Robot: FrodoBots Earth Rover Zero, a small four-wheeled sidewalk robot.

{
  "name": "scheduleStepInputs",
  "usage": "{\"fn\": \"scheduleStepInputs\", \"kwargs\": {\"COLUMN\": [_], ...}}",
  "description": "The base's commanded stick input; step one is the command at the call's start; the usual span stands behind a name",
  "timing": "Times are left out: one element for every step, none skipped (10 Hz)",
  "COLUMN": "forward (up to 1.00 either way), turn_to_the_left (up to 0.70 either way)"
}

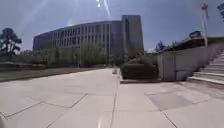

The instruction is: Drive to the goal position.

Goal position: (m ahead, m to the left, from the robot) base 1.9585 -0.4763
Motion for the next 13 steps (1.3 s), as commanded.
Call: {"fn": "scheduleStepInputs", "kwargs": {"forward": [1.00,1.00,1.00,1.00,1.00,1.00,1.00,1.00,1.00,1.00,1.00,1.00,1.00], "turn_to_the_left": [0.00,0.00,0.00,0.00,0.00,0.00,0.00,0.00,0.00,0.00,0.00,0.00,0.00]}}
